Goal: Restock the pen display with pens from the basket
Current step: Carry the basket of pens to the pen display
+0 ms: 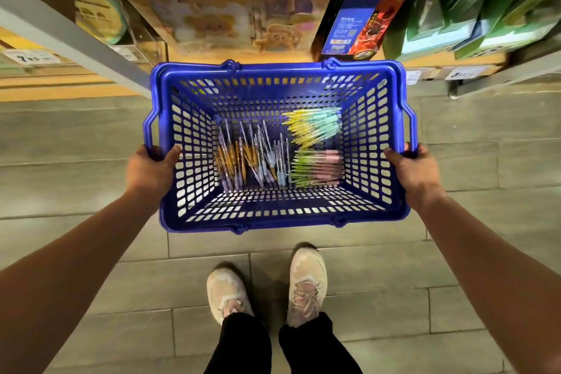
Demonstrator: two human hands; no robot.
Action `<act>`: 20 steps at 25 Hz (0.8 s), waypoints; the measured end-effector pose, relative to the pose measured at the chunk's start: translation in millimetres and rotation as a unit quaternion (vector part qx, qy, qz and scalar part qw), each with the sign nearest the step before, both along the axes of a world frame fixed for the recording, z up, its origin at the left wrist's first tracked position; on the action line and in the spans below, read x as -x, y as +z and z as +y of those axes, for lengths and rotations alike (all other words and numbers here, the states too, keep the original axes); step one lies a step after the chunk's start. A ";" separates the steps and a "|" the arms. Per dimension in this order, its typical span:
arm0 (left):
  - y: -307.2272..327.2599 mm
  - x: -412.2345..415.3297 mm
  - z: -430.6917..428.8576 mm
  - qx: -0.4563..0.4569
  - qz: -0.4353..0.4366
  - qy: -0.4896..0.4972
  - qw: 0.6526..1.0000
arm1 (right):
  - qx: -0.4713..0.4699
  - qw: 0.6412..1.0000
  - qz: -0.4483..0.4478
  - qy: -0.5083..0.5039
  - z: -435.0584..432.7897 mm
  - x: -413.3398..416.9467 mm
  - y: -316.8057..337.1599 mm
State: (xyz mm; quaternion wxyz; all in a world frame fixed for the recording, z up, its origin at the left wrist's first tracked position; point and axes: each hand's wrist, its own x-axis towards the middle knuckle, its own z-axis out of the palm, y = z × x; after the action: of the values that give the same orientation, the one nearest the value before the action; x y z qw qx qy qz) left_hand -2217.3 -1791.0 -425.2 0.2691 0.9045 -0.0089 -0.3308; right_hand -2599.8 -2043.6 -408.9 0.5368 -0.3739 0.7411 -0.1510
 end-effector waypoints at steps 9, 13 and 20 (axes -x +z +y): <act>-6.2 1.9 -6.3 0.008 -0.038 -0.013 0.999 | 0.028 0.999 0.011 0.022 -17.1 -1.4 -6.2; -4.1 -1.2 -5.7 -0.022 -0.009 -0.033 0.999 | 0.013 0.999 0.021 0.036 -19.3 0.6 -5.6; 50.7 -5.0 -22.7 -0.146 -0.012 -0.110 0.983 | 0.011 0.948 0.226 0.226 -32.2 -4.8 43.8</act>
State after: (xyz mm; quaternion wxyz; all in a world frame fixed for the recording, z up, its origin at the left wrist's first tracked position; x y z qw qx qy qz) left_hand -2212.4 -1813.7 -374.5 0.0963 0.9315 -0.0632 -0.3450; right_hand -2595.0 -2075.8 -365.1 0.3712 -0.5616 0.7375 0.0546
